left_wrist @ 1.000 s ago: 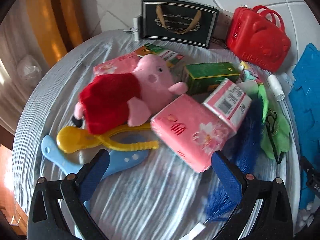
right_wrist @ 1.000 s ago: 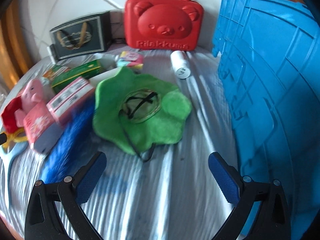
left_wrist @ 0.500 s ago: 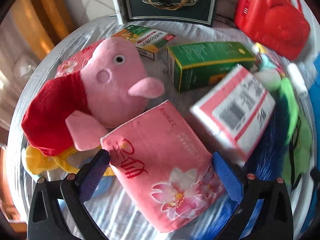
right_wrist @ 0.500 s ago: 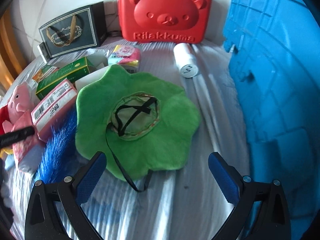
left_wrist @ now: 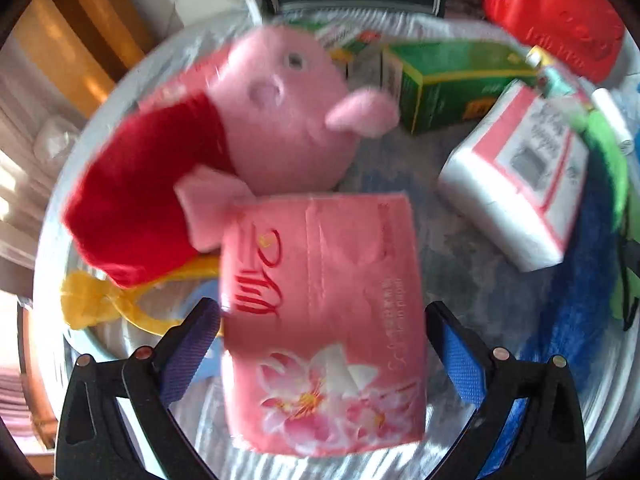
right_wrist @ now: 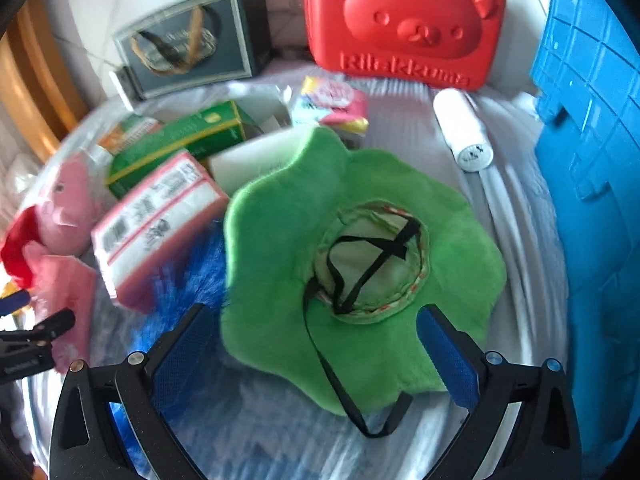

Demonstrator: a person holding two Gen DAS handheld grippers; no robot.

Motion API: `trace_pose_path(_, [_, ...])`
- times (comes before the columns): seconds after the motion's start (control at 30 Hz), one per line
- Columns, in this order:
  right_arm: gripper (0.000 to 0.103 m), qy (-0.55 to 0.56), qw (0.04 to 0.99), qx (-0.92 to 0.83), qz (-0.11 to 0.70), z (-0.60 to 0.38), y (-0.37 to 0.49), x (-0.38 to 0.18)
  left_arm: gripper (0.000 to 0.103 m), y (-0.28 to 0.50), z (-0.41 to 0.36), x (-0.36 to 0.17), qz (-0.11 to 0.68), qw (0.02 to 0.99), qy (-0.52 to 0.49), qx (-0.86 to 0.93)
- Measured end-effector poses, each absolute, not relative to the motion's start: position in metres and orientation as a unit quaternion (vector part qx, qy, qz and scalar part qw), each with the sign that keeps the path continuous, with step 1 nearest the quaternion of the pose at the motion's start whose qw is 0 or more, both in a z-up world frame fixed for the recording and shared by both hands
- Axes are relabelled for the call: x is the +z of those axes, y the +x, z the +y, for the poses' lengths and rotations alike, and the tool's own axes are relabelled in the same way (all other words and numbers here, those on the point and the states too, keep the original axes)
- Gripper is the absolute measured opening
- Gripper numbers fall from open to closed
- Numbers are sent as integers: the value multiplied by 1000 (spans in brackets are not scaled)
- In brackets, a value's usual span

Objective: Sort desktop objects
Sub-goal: 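Reach the left tool to the pink tissue pack while the right tool reaches the green hat, then lift the tissue pack with the left tool while the right tool carries the green hat into the blue crate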

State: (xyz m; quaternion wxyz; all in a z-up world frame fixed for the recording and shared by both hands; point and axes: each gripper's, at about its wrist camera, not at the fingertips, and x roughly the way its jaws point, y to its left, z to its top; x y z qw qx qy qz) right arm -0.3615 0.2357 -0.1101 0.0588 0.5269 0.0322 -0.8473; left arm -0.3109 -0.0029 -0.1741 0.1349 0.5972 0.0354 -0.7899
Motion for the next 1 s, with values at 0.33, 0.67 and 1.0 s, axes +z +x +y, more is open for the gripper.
trace_pose_path(0.33, [103,550,95,-827,58,234,-359,-145,103,-305,3,-181,3,127,587,-799])
trace_pose_path(0.67, [47,526,56,-847,53,246,-366,-141,91,-300,7,-163,24,113,564,-818])
trace_pose_path(1.0, [12,422,110,-900,16,255,-308,-41,90,-251,18,-82,-9,111,466,-877])
